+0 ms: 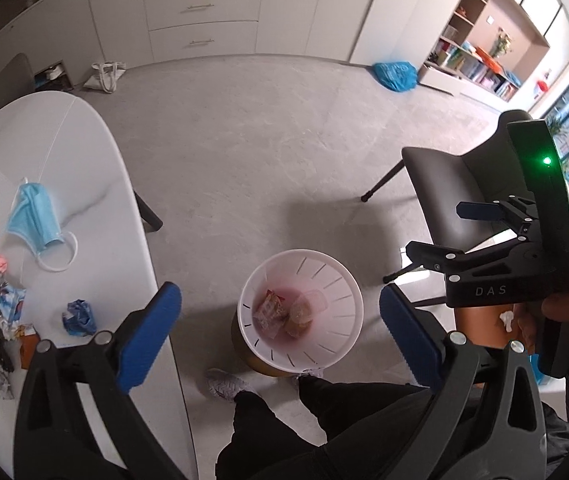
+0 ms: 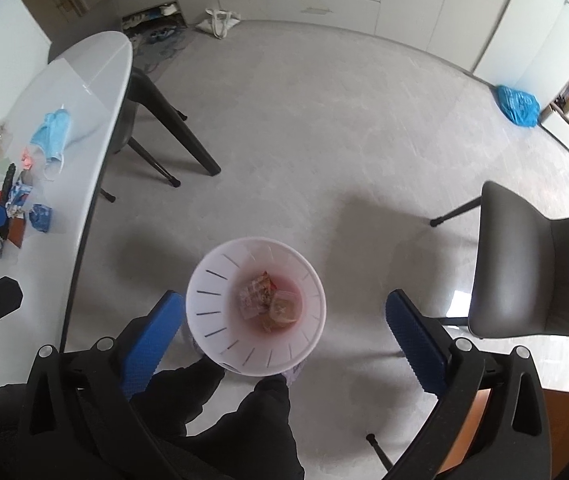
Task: Collect trash
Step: 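Carry bottle and wrapper over the wastebasket and open both tools, then grasp the crumpled white paper with the left tool while the right tool grasps the black foam net, then carry paper and foam net to the wastebasket and open both tools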
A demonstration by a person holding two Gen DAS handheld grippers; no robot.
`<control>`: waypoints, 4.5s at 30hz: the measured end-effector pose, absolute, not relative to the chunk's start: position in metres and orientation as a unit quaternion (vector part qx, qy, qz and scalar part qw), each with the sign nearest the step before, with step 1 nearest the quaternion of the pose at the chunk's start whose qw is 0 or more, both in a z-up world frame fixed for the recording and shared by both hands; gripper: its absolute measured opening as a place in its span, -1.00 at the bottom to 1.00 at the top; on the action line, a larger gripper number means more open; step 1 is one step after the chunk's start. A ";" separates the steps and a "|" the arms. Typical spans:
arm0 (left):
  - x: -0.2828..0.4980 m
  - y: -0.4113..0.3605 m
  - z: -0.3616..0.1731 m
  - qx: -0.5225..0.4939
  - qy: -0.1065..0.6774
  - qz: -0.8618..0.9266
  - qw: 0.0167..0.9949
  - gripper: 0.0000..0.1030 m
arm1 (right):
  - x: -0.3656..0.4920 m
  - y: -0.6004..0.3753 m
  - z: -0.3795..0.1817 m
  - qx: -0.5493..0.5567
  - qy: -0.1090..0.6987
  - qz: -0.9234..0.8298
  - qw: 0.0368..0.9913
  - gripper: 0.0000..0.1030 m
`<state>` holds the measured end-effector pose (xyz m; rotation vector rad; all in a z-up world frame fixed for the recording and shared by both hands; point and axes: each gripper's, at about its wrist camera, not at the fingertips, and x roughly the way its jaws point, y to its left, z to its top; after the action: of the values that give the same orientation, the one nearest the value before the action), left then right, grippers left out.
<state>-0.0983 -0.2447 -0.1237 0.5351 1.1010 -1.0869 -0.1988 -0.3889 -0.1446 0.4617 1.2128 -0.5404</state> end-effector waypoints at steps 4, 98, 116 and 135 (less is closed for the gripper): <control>-0.094 -0.238 -0.123 0.234 0.492 -0.479 0.688 0.85 | -0.193 -0.384 -0.143 0.206 0.559 -0.241 0.766 0.95; 0.100 0.062 -0.142 0.000 0.497 -0.200 0.845 -0.05 | 0.142 -0.166 -0.113 0.144 0.523 0.086 0.836 -0.73; -0.023 -0.136 -0.109 0.108 0.480 -0.443 0.749 -0.04 | -0.118 -0.316 -0.157 0.162 0.576 -0.183 0.780 -0.64; -0.085 -0.220 -0.138 0.186 0.506 -0.490 0.685 -0.03 | -0.179 -0.361 -0.237 0.155 0.622 -0.273 0.718 0.89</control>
<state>-0.0852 -0.2202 -0.1385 0.4169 1.1345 -1.0981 -0.1795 -0.3611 -0.2368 0.3419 1.3751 -0.6043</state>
